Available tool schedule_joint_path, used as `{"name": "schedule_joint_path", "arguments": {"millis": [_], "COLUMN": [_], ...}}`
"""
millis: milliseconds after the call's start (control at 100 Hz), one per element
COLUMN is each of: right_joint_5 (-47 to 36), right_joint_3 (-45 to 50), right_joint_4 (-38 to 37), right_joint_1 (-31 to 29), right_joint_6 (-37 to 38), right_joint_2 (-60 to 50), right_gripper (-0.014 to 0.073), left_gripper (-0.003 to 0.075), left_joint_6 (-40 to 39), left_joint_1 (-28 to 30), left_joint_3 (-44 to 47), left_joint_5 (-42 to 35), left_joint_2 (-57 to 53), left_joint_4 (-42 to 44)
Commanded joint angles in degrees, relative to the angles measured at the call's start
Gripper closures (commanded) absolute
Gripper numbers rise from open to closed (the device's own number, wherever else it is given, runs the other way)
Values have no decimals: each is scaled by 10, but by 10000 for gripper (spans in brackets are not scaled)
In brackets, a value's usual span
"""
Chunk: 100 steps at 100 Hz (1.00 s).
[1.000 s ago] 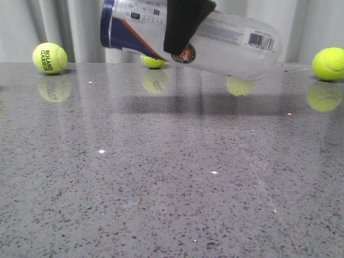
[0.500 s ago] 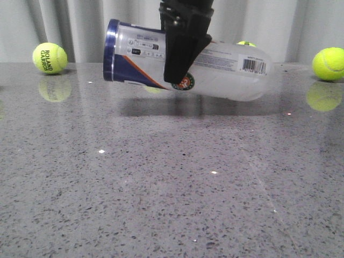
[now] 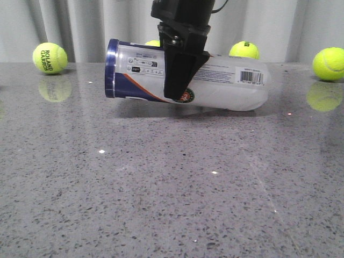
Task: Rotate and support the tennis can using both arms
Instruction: 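Lower the can lengthwise onto the table and open the right gripper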
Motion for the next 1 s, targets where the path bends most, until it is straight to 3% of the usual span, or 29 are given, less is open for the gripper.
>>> {"name": "schedule_joint_path", "arguments": {"millis": [0,180,690,990], "right_joint_5": [34,36,48,48], "right_joint_3": [-15,-15,-16,-16], "right_joint_4": [5,5,5,4], "right_joint_1": [0,0,0,0], "right_joint_6": [-3,-3,-2,67], "right_joint_2": [-32,-32,-37,-71], "right_gripper": [-60,-18,-19,-19], "left_gripper": [740,740,740,740], "left_joint_6": [-7,-7,-7,-7], "left_joint_1": [2,2,2,2], "left_joint_3": [26,26,26,26], "left_joint_5": [-46,-46,-46,-46], "left_joint_2": [-19,-19,-19,-19], "left_joint_4": [-6,-6,-6,-6]}}
